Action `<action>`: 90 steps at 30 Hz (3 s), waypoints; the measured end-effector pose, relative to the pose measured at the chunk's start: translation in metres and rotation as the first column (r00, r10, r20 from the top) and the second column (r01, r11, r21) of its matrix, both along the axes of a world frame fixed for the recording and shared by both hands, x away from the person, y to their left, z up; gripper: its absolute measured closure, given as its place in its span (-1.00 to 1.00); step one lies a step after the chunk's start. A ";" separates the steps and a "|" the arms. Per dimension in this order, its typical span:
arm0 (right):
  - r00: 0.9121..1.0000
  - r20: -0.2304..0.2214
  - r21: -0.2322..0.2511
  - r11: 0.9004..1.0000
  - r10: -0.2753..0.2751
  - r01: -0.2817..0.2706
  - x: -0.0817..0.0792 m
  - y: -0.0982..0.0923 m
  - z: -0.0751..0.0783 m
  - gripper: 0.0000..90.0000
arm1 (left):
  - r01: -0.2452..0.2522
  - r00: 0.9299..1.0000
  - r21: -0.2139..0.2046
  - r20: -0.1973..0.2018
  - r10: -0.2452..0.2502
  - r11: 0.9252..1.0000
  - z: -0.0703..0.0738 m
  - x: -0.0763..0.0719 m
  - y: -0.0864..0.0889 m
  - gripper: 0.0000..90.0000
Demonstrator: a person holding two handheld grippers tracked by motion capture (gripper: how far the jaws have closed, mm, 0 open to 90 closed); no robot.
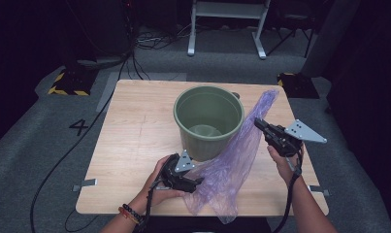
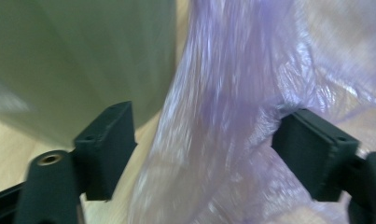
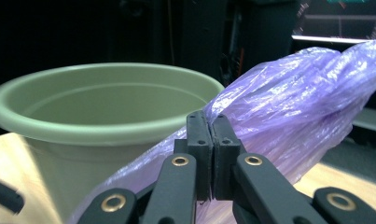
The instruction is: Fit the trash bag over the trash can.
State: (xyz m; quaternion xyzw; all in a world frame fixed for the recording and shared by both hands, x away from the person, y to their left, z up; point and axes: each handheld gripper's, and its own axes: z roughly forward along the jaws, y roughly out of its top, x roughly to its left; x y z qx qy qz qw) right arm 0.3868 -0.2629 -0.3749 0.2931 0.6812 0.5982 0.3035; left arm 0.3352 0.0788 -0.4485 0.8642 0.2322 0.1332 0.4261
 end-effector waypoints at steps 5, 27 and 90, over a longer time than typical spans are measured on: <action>0.997 0.067 -0.015 0.999 0.040 -0.040 -0.014 0.009 0.015 0.98 | 0.028 0.999 -0.086 0.021 -0.026 0.996 0.024 -0.007 0.003 -0.55; 0.978 0.156 -0.130 0.984 0.142 -0.122 -0.017 0.055 0.040 0.98 | 0.076 0.994 -0.123 0.086 -0.065 0.989 0.077 -0.016 0.023 -0.59; 0.889 0.183 -0.211 0.900 0.419 -0.381 -0.018 0.128 0.086 0.99 | 0.104 0.984 -0.166 0.159 -0.078 0.981 0.082 -0.011 -0.023 -0.06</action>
